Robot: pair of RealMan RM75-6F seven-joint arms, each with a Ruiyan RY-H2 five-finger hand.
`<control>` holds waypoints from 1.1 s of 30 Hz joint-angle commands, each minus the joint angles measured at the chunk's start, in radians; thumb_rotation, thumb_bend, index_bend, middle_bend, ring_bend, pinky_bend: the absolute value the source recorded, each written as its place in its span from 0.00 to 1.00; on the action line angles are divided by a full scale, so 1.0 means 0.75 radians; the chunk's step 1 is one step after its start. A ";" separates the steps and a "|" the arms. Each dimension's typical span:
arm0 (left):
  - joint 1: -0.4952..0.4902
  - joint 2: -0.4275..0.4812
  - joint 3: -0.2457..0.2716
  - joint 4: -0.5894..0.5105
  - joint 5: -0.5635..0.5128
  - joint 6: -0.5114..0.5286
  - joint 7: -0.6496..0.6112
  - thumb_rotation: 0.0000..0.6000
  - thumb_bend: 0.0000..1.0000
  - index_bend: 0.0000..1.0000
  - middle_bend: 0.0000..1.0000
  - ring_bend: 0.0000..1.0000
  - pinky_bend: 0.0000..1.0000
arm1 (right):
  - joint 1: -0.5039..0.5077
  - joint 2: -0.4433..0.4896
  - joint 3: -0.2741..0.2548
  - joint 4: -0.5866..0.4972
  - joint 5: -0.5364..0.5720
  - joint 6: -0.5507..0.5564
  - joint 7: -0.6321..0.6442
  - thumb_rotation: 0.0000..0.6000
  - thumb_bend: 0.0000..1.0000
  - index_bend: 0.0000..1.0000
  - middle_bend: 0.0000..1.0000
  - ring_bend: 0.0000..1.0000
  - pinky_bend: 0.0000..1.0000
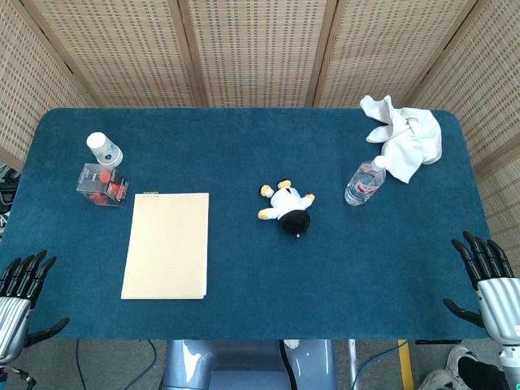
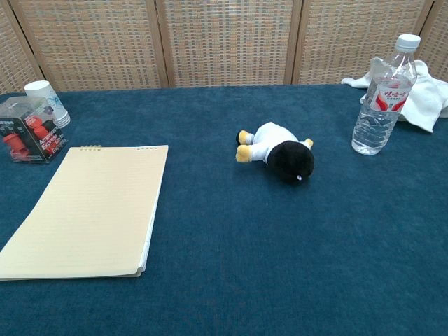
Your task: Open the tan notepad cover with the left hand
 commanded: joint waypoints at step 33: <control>-0.324 -0.346 -0.025 0.247 -0.107 -0.554 0.063 1.00 0.35 0.00 0.00 0.00 0.00 | 0.015 0.007 0.007 0.016 0.038 -0.046 0.072 1.00 0.00 0.00 0.00 0.00 0.00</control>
